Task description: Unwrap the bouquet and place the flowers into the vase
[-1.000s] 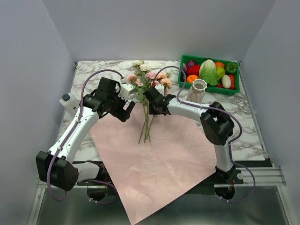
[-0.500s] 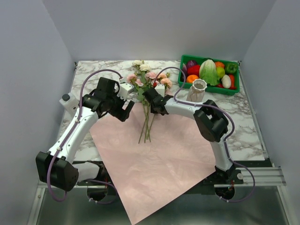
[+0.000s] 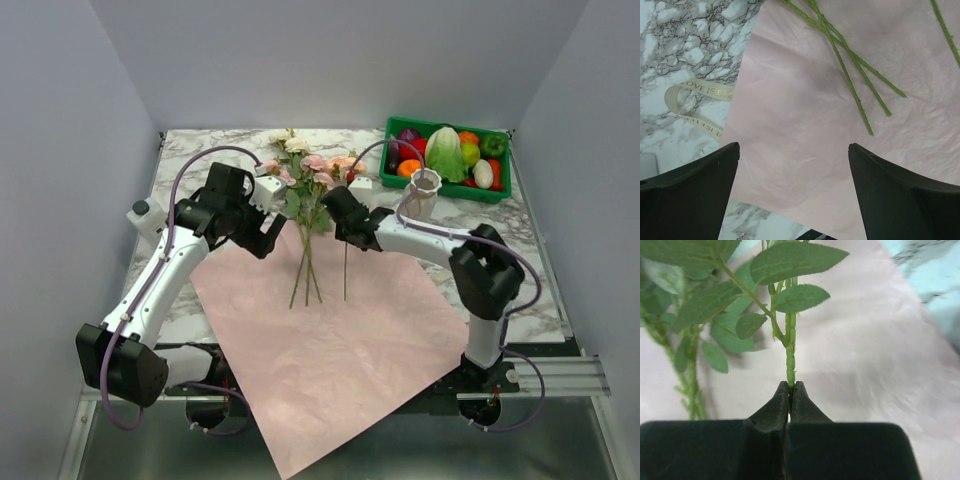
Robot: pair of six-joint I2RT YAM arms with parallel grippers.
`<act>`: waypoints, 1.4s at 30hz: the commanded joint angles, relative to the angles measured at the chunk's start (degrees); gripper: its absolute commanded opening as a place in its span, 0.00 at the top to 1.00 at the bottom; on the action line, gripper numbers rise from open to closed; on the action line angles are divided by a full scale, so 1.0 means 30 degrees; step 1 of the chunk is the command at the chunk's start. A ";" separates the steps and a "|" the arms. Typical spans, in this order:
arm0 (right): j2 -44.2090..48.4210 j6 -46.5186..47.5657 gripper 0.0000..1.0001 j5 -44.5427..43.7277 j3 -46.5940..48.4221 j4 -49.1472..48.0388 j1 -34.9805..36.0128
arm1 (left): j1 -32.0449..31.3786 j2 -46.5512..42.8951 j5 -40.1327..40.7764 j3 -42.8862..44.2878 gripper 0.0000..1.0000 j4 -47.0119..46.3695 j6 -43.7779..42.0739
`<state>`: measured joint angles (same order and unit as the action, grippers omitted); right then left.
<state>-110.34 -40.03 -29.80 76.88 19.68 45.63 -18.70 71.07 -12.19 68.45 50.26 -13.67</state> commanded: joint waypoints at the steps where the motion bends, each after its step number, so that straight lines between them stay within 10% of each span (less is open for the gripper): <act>1: 0.5162 -0.0078 0.99 -0.1696 -0.1893 -0.2162 -0.0092 | 0.0344 0.0363 -0.0039 0.1557 0.01 0.1263 -0.0657; 8: 1.0527 0.5891 0.99 -0.2307 -0.3477 -0.7370 -0.0092 | 0.0666 0.0569 -0.0683 0.1795 0.01 0.0738 0.0045; 16: 1.1997 1.9752 0.99 -0.3868 -0.4946 -2.4307 -0.1465 | 0.0900 0.0715 -0.0831 0.1590 0.01 0.0386 0.0338; 42: 0.9126 2.2660 0.99 -0.2839 -0.5996 -2.9820 -0.5482 | 0.1399 0.0247 -0.1475 0.1501 0.01 -0.0083 0.0514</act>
<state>-81.91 27.97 -38.72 60.71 -64.73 29.54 -14.98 73.23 -15.14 72.84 50.54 -12.56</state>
